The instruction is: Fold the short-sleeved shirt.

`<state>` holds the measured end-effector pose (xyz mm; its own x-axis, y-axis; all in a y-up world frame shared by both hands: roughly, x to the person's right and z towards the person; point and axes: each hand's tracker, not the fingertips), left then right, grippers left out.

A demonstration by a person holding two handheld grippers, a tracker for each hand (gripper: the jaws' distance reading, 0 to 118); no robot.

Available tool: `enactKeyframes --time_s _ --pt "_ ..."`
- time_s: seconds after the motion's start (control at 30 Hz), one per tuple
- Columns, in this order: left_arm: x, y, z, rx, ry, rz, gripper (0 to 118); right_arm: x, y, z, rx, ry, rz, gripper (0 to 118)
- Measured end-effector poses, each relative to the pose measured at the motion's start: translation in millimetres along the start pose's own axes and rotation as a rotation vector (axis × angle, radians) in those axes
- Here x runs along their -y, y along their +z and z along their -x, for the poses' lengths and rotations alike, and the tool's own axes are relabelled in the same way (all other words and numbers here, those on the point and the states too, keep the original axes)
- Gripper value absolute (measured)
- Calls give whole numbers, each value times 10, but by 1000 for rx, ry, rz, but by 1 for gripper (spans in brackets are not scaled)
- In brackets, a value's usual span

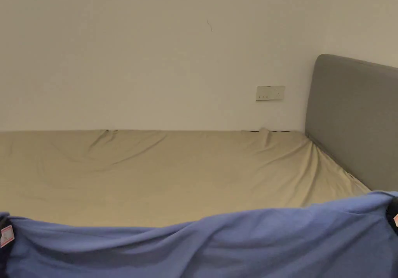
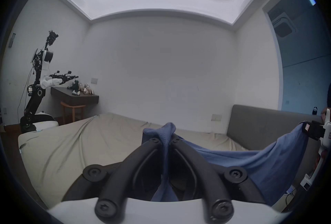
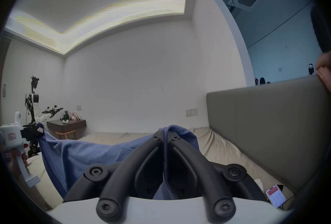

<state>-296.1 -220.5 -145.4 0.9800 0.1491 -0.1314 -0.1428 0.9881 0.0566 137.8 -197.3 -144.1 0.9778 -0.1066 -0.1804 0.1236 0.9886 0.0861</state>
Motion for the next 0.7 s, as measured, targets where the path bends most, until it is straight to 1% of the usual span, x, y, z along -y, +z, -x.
enactKeyframes --time_s 0.07,0.13,0.3,0.33,0.37,0.53,0.7 --pt "-101 66 9 17 11 -30 5 -117 48 80 -8 10 -34 4" --pt "-173 0 14 29 13 -46 5 -200 5 142 -8 29 -59 4" --pt "-449 -469 -82 96 38 -91 5 -385 -462 224 -31 31 -100 4" --pt "-515 -627 -120 102 33 -102 5 -418 -613 242 -29 41 -115 4" --pt "-574 -765 -150 109 25 -110 5 -394 -734 -50 -25 48 -123 4" --pt "-946 -1703 -276 124 19 -151 5 -616 -1660 -197 -8 37 -172 4" --pt "-1183 -2668 -389 114 7 -161 5 -855 -2592 -283 21 61 -221 4"
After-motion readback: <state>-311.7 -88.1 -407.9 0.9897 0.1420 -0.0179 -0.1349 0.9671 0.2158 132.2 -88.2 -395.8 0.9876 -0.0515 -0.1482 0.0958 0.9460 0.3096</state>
